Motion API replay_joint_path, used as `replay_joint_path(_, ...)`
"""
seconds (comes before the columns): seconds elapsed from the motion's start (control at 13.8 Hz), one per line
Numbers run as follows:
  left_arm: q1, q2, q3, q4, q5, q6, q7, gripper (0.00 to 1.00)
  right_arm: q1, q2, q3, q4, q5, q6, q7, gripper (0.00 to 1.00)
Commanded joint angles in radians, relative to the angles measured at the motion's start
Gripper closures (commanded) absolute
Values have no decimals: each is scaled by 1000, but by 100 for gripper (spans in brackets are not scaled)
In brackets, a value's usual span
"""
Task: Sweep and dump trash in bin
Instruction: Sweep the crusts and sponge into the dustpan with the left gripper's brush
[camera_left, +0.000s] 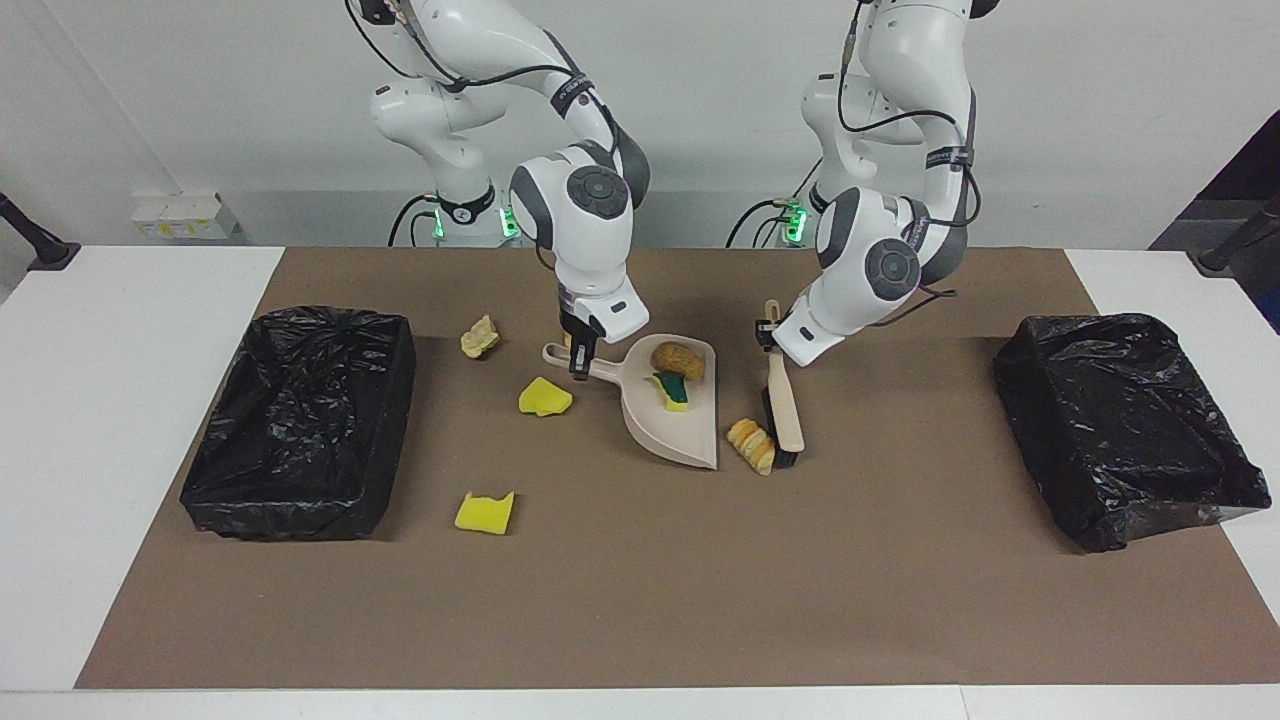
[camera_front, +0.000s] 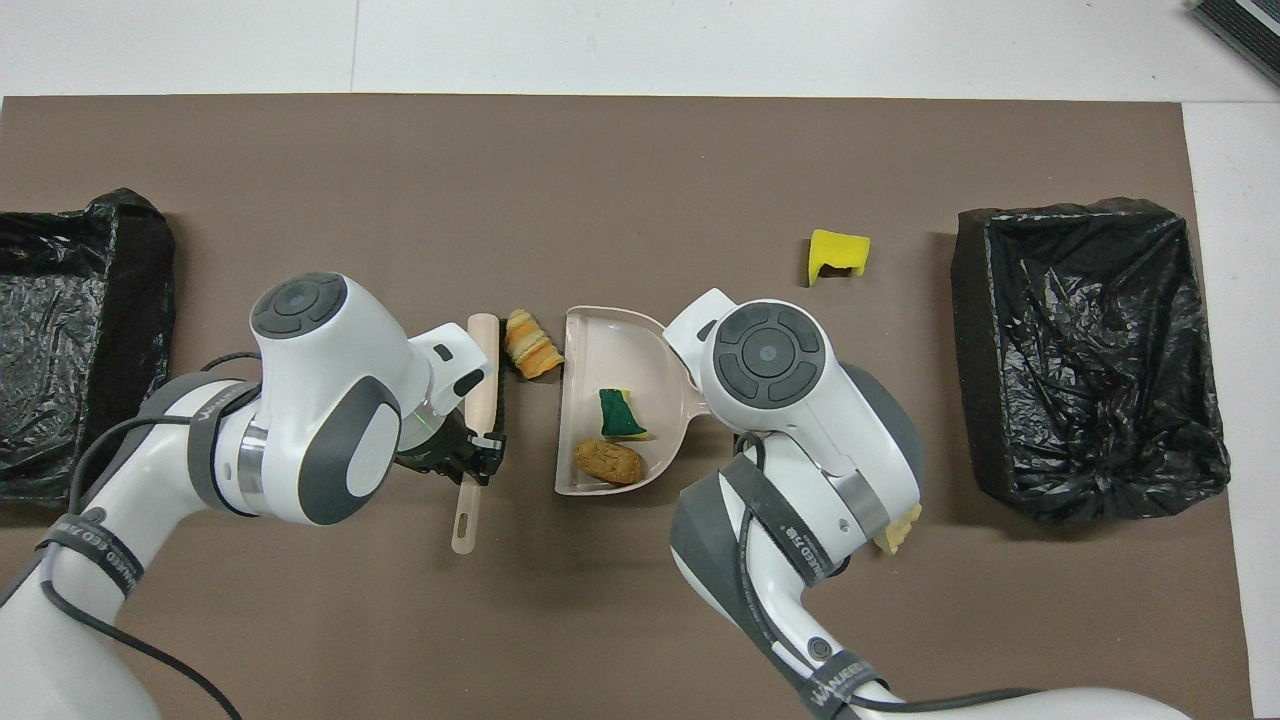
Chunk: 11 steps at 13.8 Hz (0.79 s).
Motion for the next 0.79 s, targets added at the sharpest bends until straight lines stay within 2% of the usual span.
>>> replay_joint_path(0.0,-44,-9,1,12,7,-51,82,100,-6,-1,5,1,-26,-10,-41,100)
replay_joint_path(0.29,-64,-33,-50,27,-23,-96,71,100,-6,-3,5,1,-26,-10,-47,100)
replay_joint_path(0.51,-32,-39,-38,24,-17,-96,44,100,-8,-1,5,1,-21,-4,-59,100)
replay_joint_path(0.72,18,-59,-35,46,18,-82,-135,100,-26,-1,5,-1,-7,8,-111,100)
